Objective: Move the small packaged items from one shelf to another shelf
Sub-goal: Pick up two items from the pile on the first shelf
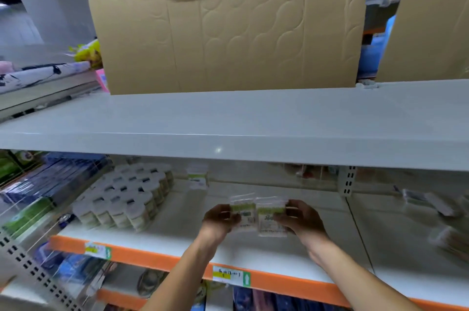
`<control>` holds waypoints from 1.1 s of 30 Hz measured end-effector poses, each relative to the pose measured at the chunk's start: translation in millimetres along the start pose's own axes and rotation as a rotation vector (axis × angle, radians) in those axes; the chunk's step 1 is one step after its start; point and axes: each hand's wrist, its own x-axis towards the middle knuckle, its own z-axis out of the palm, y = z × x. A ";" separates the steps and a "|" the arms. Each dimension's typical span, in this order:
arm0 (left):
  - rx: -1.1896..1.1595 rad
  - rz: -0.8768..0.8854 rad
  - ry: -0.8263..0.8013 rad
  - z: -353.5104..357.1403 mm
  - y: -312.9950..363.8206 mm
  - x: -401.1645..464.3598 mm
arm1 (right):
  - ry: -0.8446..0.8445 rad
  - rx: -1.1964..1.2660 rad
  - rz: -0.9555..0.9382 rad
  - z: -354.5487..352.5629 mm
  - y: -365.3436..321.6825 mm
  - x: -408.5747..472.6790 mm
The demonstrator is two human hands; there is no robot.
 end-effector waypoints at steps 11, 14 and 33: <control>-0.035 -0.002 0.143 -64.0 -19.2 34.7 | -0.134 -0.031 -0.008 65.1 -6.9 41.4; -0.057 -0.006 0.202 -82.1 -27.1 45.3 | -0.168 -0.045 -0.006 83.4 -10.5 50.4; 0.022 0.173 0.177 -140.0 -55.5 156.9 | -0.011 -0.051 -0.031 188.7 10.9 102.7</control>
